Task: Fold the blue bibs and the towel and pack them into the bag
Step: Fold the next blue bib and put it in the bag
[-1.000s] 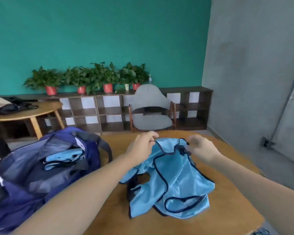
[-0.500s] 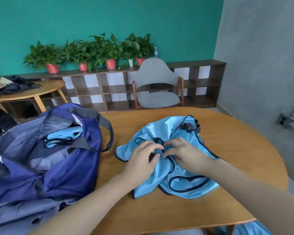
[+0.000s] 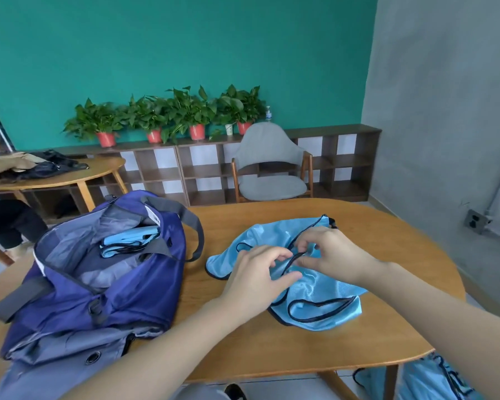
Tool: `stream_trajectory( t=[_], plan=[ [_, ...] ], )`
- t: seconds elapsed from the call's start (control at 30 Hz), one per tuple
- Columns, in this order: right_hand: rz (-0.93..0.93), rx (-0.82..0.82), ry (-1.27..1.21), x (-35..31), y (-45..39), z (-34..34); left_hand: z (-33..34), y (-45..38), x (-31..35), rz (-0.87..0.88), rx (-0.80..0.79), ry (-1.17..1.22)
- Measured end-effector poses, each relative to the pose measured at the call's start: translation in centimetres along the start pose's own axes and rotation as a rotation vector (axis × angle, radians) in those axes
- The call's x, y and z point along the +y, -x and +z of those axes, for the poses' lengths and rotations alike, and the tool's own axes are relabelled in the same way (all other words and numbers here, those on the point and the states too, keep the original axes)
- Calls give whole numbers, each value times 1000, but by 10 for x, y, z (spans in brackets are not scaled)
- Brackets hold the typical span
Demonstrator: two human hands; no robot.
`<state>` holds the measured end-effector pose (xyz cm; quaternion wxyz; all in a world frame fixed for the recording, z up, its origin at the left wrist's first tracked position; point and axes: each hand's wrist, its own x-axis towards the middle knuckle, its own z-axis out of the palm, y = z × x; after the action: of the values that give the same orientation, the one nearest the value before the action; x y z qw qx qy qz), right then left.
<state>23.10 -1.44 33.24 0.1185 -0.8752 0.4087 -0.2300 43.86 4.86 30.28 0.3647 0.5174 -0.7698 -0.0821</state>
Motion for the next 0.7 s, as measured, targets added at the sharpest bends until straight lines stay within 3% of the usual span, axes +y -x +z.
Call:
stream_trajectory(
  t=[0.3,0.53,0.7],
  plan=[
    [4,90,-25,-43,17,-42,-15,-2,36,-31,106,113],
    [-10,-12,-59,-55,24,-58,-33,-9,46,-28,170,135],
    [24,-34,66,-61,19,-77,-57,-24,56,-67,87,205]
  ],
)
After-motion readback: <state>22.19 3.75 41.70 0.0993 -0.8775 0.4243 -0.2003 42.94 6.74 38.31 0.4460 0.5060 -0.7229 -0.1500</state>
